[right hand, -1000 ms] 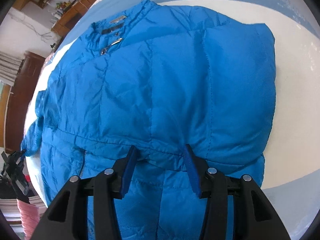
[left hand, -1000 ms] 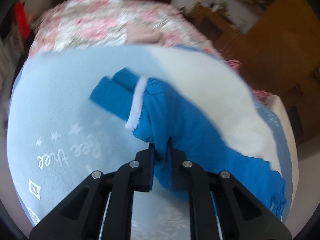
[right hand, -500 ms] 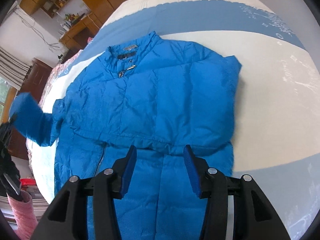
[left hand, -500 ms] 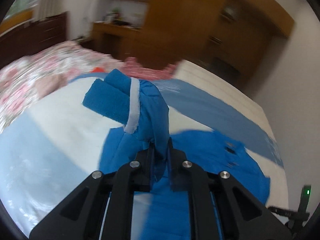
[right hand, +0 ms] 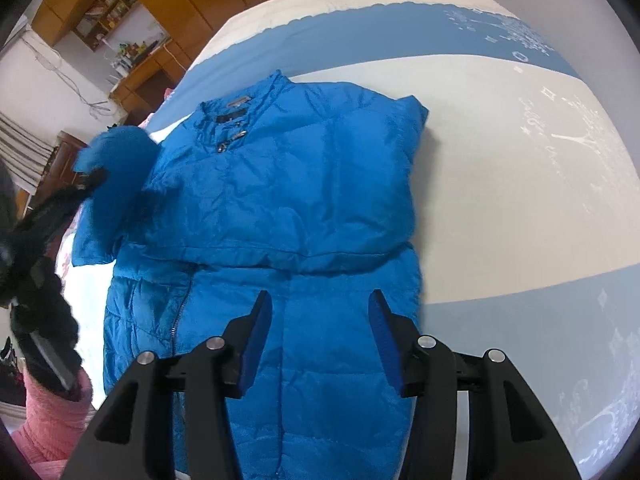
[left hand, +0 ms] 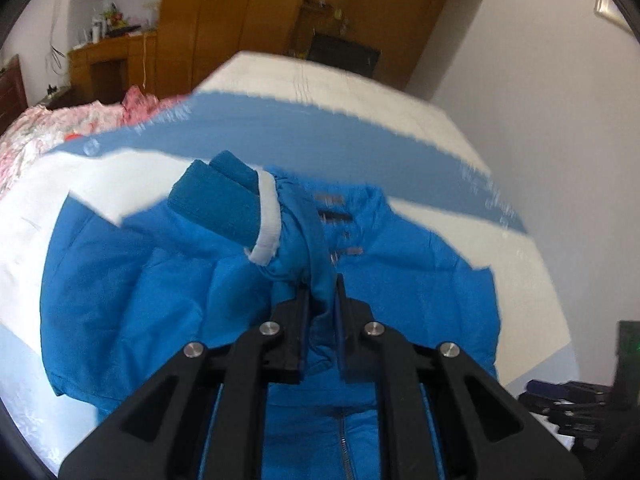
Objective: Fold large clothes
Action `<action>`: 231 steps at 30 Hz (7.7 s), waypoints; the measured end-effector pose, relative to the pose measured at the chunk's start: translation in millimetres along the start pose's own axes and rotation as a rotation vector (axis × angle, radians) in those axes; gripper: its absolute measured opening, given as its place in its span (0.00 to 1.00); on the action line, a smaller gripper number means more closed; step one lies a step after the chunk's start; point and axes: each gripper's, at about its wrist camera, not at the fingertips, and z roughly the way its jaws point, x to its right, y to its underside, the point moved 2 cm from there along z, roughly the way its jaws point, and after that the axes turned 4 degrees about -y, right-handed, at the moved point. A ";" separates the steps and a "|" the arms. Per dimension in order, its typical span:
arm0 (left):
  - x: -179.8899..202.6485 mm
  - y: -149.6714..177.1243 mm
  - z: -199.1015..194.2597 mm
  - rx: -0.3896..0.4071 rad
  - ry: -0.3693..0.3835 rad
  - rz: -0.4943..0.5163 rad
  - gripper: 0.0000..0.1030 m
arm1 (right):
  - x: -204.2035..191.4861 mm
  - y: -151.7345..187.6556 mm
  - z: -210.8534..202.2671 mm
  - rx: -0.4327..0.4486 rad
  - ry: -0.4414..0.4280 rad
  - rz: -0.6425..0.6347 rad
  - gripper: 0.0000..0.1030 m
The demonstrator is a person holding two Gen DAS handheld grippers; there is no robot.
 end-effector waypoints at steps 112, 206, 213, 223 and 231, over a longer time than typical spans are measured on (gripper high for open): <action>-151.9 116.3 -83.4 -0.304 -0.202 0.049 0.69 | 9.2 69.9 -8.3 0.013 -0.139 -0.039 0.42; -172.0 -62.4 124.5 -0.361 0.238 -0.342 0.13 | 66.1 -157.4 84.4 -0.090 -0.402 0.221 0.12; -179.7 -67.0 100.6 -0.354 0.319 -0.335 0.26 | 68.7 -147.7 52.0 -0.053 -0.460 0.205 0.57; -190.2 -42.1 32.3 -0.179 0.095 -0.127 0.60 | 47.1 -113.9 38.0 -0.033 -0.265 0.037 0.61; -162.1 -19.0 51.9 -0.238 -0.025 0.029 0.21 | 24.0 -109.5 63.6 -0.042 -0.065 -0.064 0.20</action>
